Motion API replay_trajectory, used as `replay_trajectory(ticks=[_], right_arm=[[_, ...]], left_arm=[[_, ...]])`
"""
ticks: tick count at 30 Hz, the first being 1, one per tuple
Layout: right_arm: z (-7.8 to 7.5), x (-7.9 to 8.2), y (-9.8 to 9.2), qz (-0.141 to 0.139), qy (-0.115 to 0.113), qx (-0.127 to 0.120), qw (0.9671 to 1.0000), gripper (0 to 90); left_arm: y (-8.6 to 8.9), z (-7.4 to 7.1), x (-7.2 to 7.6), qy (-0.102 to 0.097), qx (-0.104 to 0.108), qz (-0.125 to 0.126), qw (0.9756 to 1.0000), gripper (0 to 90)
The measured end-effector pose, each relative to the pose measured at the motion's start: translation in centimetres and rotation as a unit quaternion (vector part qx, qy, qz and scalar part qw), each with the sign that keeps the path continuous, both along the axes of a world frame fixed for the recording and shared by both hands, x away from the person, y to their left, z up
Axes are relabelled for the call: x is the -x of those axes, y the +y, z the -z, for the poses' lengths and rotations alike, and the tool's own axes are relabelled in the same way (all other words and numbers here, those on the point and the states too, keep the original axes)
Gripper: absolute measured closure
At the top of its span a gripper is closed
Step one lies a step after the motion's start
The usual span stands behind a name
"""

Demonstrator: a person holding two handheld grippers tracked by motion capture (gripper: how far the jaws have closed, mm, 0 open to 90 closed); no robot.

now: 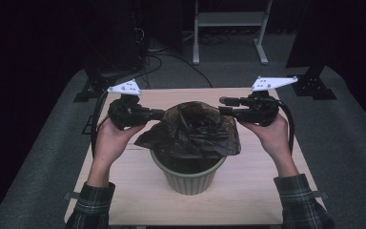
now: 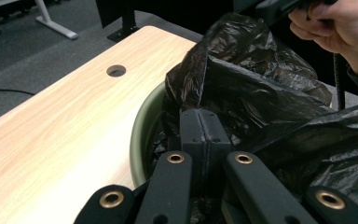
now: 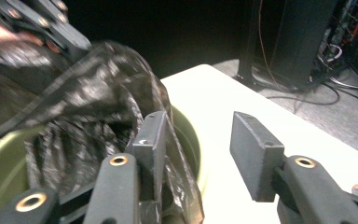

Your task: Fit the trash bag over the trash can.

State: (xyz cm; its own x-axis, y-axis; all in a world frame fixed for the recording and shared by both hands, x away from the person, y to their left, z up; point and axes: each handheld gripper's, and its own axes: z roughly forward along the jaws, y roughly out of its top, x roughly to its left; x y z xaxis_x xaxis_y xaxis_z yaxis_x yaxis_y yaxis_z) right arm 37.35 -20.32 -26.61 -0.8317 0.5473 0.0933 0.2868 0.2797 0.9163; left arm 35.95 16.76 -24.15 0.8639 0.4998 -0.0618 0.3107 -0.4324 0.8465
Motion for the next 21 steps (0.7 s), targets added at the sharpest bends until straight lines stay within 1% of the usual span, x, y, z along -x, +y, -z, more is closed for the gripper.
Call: replay_trajectory(ticks=[1,2,3,4,5,6,7,8,9,12,13,15,18,21], right_arm=[[0.2,-0.2,0.2,-0.008,0.007,-0.001,0.9999,63.8],[0.4,-0.3,0.4,-0.01,0.007,0.0,0.9999,67.6],[0.5,-0.4,0.6,-0.012,0.009,0.006,0.9999,75.3],[0.6,-0.6,0.9,-0.013,0.006,0.01,0.9999,80.3],[0.7,-0.8,1.1,-0.01,0.005,0.01,0.9999,84.7],[0.8,-1.0,1.3,-0.011,0.007,0.01,0.9999,86.6],[0.8,-1.3,1.5,-0.013,0.009,0.008,0.9998,86.8],[0.8,-1.5,1.7,-0.008,0.007,0.008,0.9999,89.1],[0.8,-1.7,1.8,-0.007,0.004,0.01,0.9999,89.2],[1.1,-2.6,2.1,0.002,0.008,0.004,1.0,89.7],[1.3,-2.9,2.1,0.007,0.007,0.006,0.9999,89.7],[1.8,-3.5,2.2,0.012,0.015,0.008,0.9998,89.8],[2.7,-4.4,2.6,0.018,0.025,0.027,0.9992,89.9],[4.0,-5.4,2.7,0.023,0.045,0.025,0.9984,89.9]], left_arm=[[0.1,0.0,-0.1,0.0,0.0,0.0,1.0,89.9],[0.2,0.0,-0.1,-0.002,-0.001,-0.001,1.0,89.9],[0.3,0.0,-0.2,-0.006,-0.002,-0.005,1.0,89.9],[0.5,0.0,-0.3,-0.007,-0.005,-0.007,0.9999,89.9],[0.7,0.1,-0.5,-0.008,-0.004,-0.01,0.9999,89.9],[0.9,0.3,-0.7,-0.009,-0.005,-0.012,0.9999,89.9],[1.2,0.5,-1.0,-0.009,-0.007,-0.017,0.9998,89.9],[1.4,0.6,-1.2,-0.009,-0.005,-0.019,0.9998,90.0],[1.7,0.8,-1.6,-0.008,-0.003,-0.021,0.9998,90.0],[2.3,1.8,-2.7,-0.002,0.001,-0.027,0.9996,90.0],[2.4,2.2,-3.0,0.002,0.004,-0.027,0.9996,90.0],[2.5,3.1,-3.6,0.01,0.006,-0.026,0.9996,90.0],[2.5,4.5,-4.4,0.02,0.008,-0.029,0.9994,90.0],[2.7,6.0,-5.2,0.034,0.012,-0.029,0.9989,90.0]])
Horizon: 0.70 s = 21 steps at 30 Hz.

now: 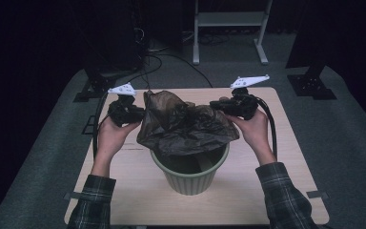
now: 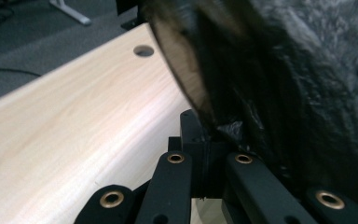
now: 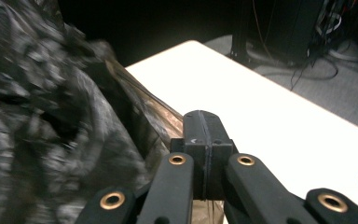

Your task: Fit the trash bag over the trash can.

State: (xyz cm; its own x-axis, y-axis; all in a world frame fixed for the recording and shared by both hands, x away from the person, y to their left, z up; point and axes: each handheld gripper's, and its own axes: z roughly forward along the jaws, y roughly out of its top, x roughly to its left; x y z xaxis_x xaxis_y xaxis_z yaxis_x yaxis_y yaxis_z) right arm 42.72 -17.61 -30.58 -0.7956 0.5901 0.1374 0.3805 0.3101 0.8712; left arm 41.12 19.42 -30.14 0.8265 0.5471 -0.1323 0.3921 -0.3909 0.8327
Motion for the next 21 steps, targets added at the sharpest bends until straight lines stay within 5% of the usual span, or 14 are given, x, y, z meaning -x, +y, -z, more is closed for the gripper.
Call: replay_trajectory(ticks=[10,16,21], right_arm=[[4.0,-1.4,0.3,0.004,0.05,0.008,0.9987,89.9],[5.8,-0.8,0.4,0.0,0.061,0.019,0.998,89.9],[6.2,-0.3,-0.1,0.011,0.054,0.023,0.9982,83.8]], left_arm=[[0.2,3.8,-0.5,0.035,0.007,0.002,0.9994,90.0],[0.2,6.0,0.2,0.051,0.01,0.005,0.9987,90.0],[0.3,6.1,0.5,0.051,0.016,0.006,0.9986,90.0]])
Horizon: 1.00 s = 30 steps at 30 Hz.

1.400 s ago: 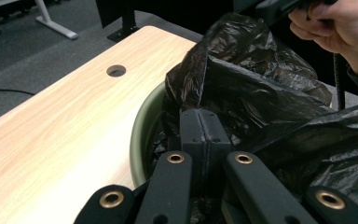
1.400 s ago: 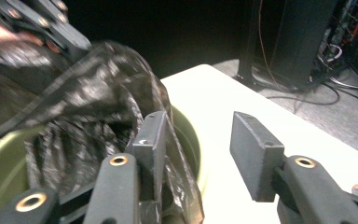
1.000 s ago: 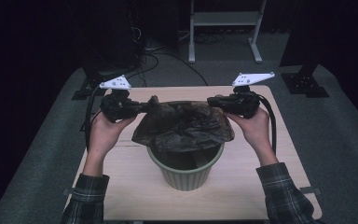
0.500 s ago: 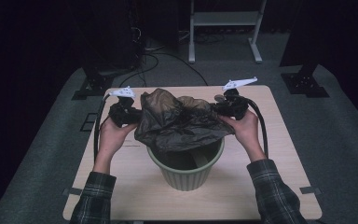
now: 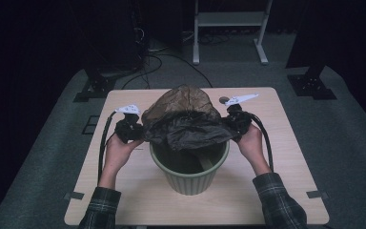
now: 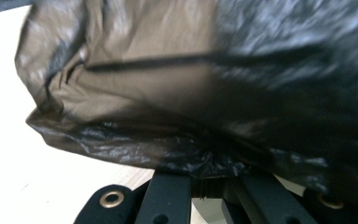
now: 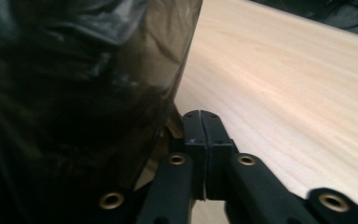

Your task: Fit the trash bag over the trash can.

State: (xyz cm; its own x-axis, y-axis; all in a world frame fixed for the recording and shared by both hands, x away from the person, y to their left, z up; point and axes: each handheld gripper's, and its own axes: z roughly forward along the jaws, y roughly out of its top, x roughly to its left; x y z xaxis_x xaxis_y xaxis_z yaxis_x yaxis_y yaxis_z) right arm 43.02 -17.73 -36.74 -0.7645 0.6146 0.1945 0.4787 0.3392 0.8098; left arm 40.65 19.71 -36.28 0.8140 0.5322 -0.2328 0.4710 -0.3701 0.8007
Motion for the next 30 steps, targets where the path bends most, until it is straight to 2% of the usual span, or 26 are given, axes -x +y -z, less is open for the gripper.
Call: replay_trajectory(ticks=[4,6,7,10,11,13,17,22,30], right_arm=[[-2.2,0.4,-2.2,0.031,-0.03,-0.01,0.999,75.3],[-3.4,0.5,-3.2,0.04,-0.036,-0.02,0.9983,73.9],[-4.1,0.6,-3.7,0.046,-0.047,-0.027,0.9975,73.1],[-6.4,0.8,-4.6,0.045,-0.059,-0.05,0.996,68.8],[-7.2,0.8,-4.5,0.037,-0.065,-0.059,0.9954,68.6],[-8.3,0.8,-3.9,0.026,-0.072,-0.061,0.9952,64.3],[-9.7,0.3,-1.6,-0.001,-0.078,-0.069,0.9945,56.1],[-10.3,-0.3,0.1,0.002,-0.083,-0.065,0.9944,53.5],[-11.8,-0.8,-0.2,0.008,-0.087,-0.084,0.9926,52.4]], left_arm=[[0.2,-0.5,0.1,-0.005,0.001,-0.001,1.0,90.0],[0.2,-0.6,0.1,-0.007,0.003,-0.001,1.0,90.0],[0.3,-0.6,0.2,-0.008,0.003,0.0,1.0,90.0],[0.2,-0.6,0.2,-0.007,0.003,0.0,1.0,90.0],[0.2,-0.6,0.2,-0.007,0.005,0.0,1.0,90.0],[0.2,-0.6,0.2,-0.005,0.005,0.0,1.0,90.0],[0.1,-0.5,0.2,-0.003,0.006,0.002,1.0,90.0],[0.3,-0.5,0.1,-0.001,0.004,0.002,1.0,90.0],[0.3,-0.4,0.0,0.001,0.002,0.003,1.0,90.0]])
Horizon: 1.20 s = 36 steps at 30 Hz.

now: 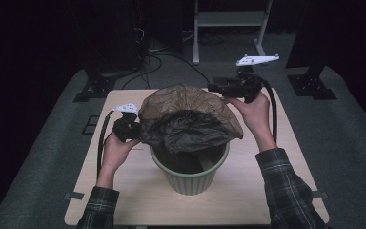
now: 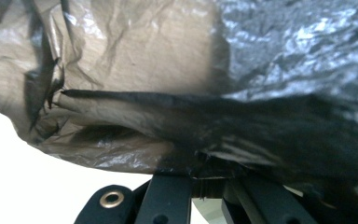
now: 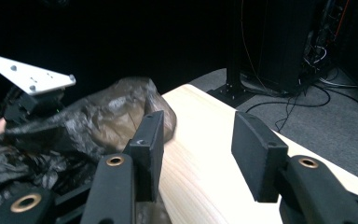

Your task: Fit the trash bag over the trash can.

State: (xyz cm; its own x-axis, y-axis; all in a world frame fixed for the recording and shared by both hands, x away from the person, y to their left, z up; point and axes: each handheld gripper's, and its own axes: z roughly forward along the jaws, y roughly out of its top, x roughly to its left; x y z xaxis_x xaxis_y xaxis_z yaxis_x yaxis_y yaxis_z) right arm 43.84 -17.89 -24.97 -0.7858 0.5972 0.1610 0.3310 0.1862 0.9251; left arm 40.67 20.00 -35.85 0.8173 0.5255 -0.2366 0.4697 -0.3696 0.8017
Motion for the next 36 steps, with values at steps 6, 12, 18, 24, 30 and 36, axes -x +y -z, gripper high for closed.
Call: replay_trajectory(ticks=[6,12,18,24,30,36], right_arm=[[0.2,-0.8,1.5,-0.017,0.019,0.016,0.9995,49.0],[1.8,-1.9,2.4,-0.028,0.06,0.032,0.9973,65.4],[1.9,-0.6,2.5,-0.062,0.053,0.039,0.9959,89.6],[1.6,3.5,1.4,-0.089,0.028,0.044,0.9947,89.6],[1.6,8.4,0.1,-0.115,0.002,0.038,0.9927,89.7],[3.1,12.9,-1.3,-0.139,0.001,0.033,0.9897,89.7]], left_arm=[[0.0,0.0,0.0,0.001,0.001,0.001,1.0,90.0],[0.2,0.0,0.0,0.001,0.002,0.0,1.0,90.0],[0.3,-0.2,0.2,0.002,0.0,0.0,1.0,90.0],[0.5,-0.5,0.7,-0.001,-0.005,0.001,1.0,90.0],[0.7,-0.7,1.1,-0.003,-0.007,-0.002,1.0,90.0],[1.1,-0.6,1.6,-0.004,-0.006,-0.003,1.0,90.0]])
